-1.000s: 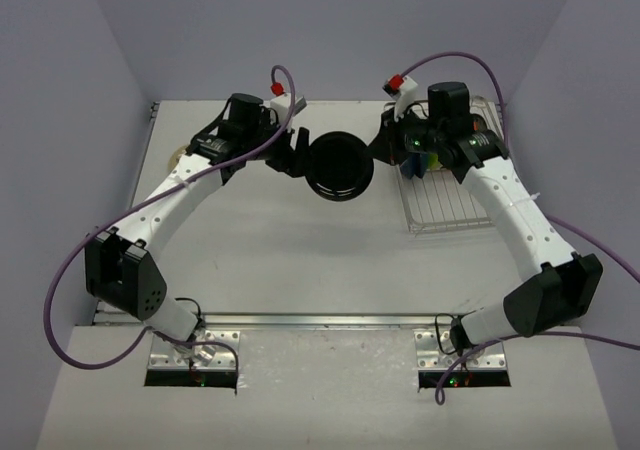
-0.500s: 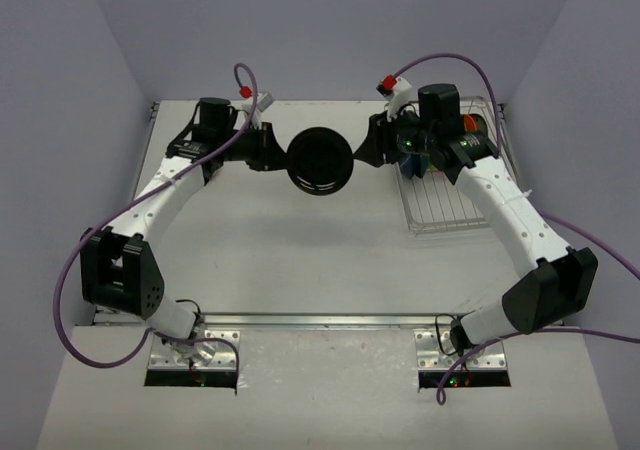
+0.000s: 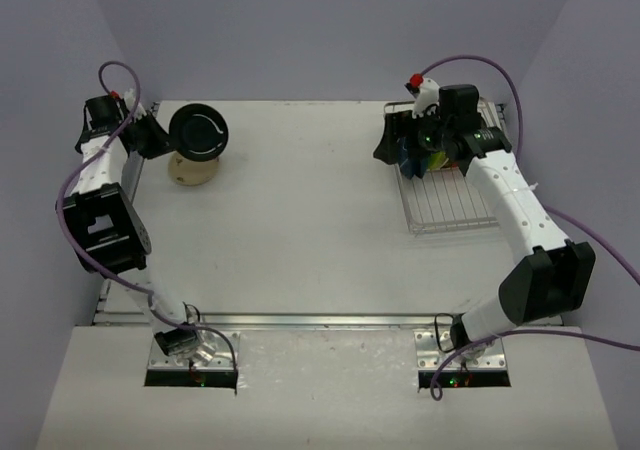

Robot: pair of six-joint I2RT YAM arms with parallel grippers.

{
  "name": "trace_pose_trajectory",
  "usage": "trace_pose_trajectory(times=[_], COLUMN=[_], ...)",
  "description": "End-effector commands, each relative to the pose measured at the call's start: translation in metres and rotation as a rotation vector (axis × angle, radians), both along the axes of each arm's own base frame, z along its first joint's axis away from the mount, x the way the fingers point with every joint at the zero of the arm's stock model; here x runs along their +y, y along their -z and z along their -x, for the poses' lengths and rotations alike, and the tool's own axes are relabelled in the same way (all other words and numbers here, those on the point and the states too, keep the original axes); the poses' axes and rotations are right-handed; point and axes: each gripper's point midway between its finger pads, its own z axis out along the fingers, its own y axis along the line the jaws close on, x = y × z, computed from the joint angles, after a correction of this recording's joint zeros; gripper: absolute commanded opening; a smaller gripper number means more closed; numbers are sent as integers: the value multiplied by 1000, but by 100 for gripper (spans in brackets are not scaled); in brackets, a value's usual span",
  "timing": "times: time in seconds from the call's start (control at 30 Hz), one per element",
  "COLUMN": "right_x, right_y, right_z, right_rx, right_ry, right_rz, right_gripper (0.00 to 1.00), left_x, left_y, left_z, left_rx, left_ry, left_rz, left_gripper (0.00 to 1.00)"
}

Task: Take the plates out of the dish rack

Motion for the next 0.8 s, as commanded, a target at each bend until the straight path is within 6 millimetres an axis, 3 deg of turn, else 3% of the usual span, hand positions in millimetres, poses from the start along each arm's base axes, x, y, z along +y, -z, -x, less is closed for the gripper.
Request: trace_pose_trajectory(times=[0.0, 0.17, 0.47, 0.63, 0.73, 0.77], right_x=[-18, -33, -38, -41, -48, -51], right_y=[6, 12, 26, 30, 28, 27], right_z=[0, 2, 2, 2, -3, -5], right_rx=[29, 50, 126, 143, 142, 141], right_ry=[9, 17, 12, 21, 43, 52], right_rz=[4, -9, -4, -1, 20, 26], right_gripper=[99, 99, 99, 99, 99, 99], left_x=[63, 83, 82, 80, 84, 86], left_y=[24, 63, 101, 109, 94, 89], left_z=[-16, -22, -23, -19, -19, -19], left_rx=[76, 159, 219, 251, 232, 222], left_ry=[-109, -139, -136, -115, -96, -95], left_rz=[17, 89, 128, 137, 89, 70], left_gripper=[0, 0, 2, 30, 60, 65])
